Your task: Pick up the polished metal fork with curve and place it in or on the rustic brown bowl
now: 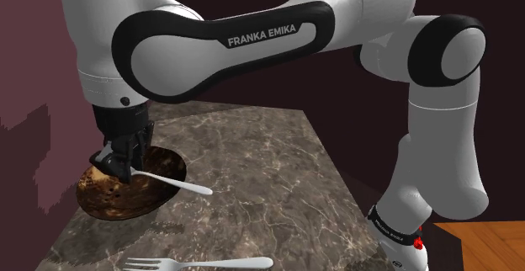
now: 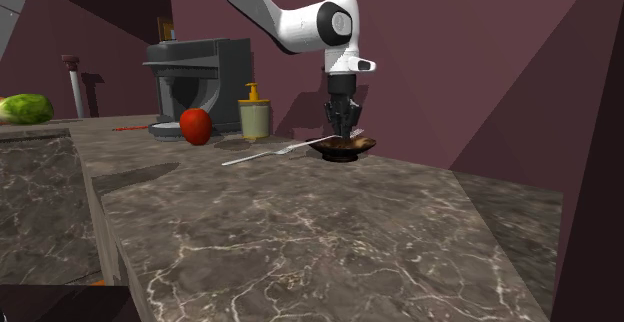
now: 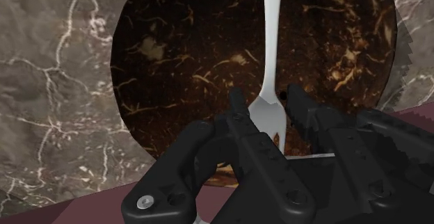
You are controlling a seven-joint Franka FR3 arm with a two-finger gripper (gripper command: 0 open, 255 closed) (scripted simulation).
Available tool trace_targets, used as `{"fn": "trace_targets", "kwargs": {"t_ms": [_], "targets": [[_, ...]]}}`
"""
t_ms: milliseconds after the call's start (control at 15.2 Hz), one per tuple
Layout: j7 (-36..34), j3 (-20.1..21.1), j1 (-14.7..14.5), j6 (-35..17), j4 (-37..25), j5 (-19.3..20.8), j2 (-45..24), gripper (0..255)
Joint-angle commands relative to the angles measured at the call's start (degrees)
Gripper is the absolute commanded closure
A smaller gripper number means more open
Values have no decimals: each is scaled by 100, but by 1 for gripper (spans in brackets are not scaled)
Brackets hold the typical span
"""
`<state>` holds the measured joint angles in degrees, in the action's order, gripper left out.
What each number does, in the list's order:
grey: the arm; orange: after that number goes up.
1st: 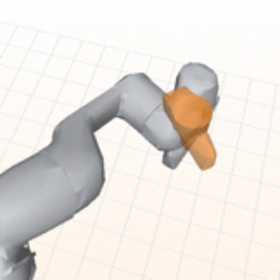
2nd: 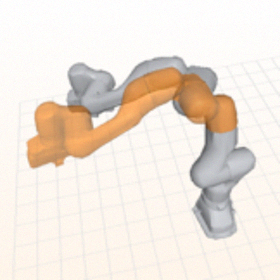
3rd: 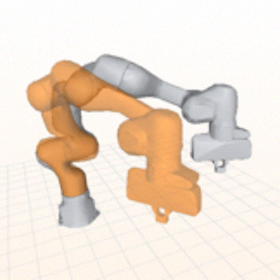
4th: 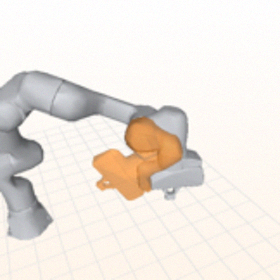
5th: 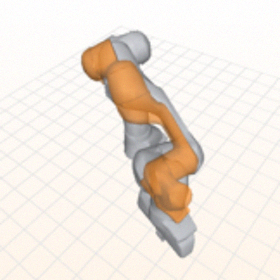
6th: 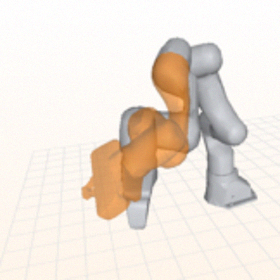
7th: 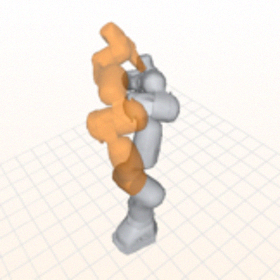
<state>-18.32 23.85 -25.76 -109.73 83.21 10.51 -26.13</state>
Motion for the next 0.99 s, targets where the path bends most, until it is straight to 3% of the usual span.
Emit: {"fn": "trace_targets", "kwargs": {"t_ms": [0,132,198,528,792,924], "targets": [[1,-1,1,-3,1,1,-2,255],[1,0,0,-2,0,0,-2,255],[1,0,0,-2,0,0,-2,0],[1,0,0,-2,0,0,-2,0],[52,33,-33,672,-587,-56,98,0],[52,33,-32,671,-584,-57,99,0]]}}
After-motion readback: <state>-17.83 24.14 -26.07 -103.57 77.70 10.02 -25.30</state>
